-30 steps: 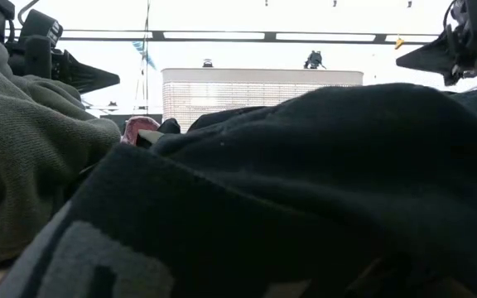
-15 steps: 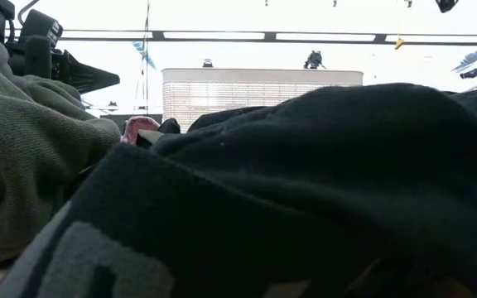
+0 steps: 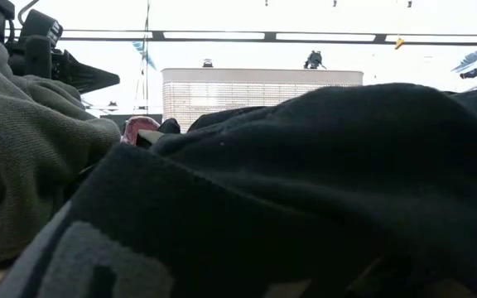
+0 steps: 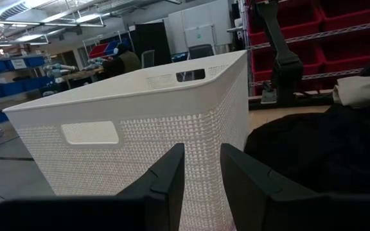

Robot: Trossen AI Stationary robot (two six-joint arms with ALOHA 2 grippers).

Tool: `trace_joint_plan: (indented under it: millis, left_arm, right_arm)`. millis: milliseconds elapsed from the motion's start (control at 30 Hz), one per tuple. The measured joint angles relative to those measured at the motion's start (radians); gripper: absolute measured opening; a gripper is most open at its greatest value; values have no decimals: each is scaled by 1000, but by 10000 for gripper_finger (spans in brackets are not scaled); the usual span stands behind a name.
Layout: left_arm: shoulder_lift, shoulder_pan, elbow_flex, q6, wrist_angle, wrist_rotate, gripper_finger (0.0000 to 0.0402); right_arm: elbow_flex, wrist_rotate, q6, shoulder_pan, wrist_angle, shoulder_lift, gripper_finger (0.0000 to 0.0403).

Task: Sort clothes
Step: Put the brown pants into the white bin

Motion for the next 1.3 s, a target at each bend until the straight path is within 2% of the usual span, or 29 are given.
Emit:
trace_joint_plan:
  millis: [100, 300, 533, 767, 1033, 1200, 1300]
  left_arm:
    - [0, 0, 0, 0, 0, 0, 105]
    - [0, 0, 0, 0, 0, 0, 105]
    - [0, 0, 0, 0, 0, 0, 105]
    - [0, 0, 0, 0, 0, 0, 105]
    - [0, 0, 0, 0, 0, 0, 105]
    - [0, 0, 0, 0, 0, 0, 105]
    - [0, 0, 0, 0, 0, 0, 105]
  right_arm:
    - [47, -40, -10, -10, -22, 47, 4]
    - [47, -187, -245, -11, -25, 88, 4]
    - [47, -200, -396, -11, -24, 137, 11]
    - [47, -224, -401, -11, -24, 176, 30]
    - [47, -307, -413, -10, -24, 221, 95]
    - [47, -310, -469, 3, -24, 229, 152]
    - [47, -306, -449, 3, -23, 232, 178]
